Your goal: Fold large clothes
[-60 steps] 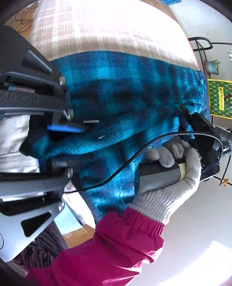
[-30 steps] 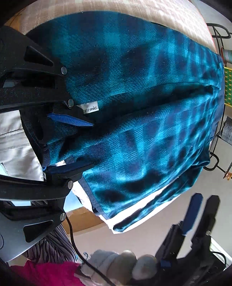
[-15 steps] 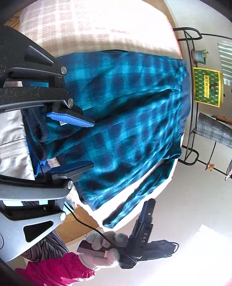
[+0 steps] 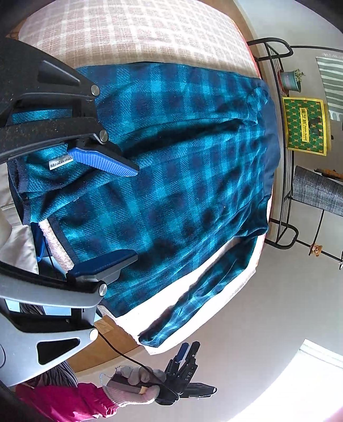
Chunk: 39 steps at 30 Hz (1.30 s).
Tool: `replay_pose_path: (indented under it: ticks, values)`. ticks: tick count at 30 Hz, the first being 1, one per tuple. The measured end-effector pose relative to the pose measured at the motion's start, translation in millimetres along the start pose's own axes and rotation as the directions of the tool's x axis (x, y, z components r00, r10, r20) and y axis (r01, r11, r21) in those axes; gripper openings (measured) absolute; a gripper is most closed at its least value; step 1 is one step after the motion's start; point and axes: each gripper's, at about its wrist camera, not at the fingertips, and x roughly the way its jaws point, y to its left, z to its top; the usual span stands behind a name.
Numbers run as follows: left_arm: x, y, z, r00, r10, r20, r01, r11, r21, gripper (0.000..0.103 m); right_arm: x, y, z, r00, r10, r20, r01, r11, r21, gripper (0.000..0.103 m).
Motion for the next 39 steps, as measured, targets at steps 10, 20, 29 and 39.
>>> replay_pose_path:
  ticks: [10, 20, 29, 39]
  values:
    - [19.6, -3.4, 6.6, 0.999, -0.014, -0.031, 0.013, 1.0, -0.02, 0.06, -3.1, -89.1, 0.6, 0.992, -0.128, -0.014, 0.129, 0.98, 0.152, 0.06]
    - [35.5, -5.3, 7.8, 0.998, -0.022, -0.054, 0.021, 0.999, -0.025, 0.06, 21.3, -140.5, -17.1, 0.954, -0.276, -0.118, 0.293, 0.939, 0.178, 0.059]
    - [39.4, -8.0, 5.1, 0.997, -0.041, -0.059, 0.041, 0.999, -0.012, 0.06, 5.5, -121.9, -16.2, 0.974, -0.212, -0.075, 0.222, 0.956, 0.19, 0.008]
    - [30.8, -2.0, 4.5, 0.997, -0.059, -0.04, 0.058, 0.998, -0.024, 0.06, -41.8, -26.8, -3.4, 0.997, 0.001, 0.076, -0.008, 0.995, 0.097, 0.005]
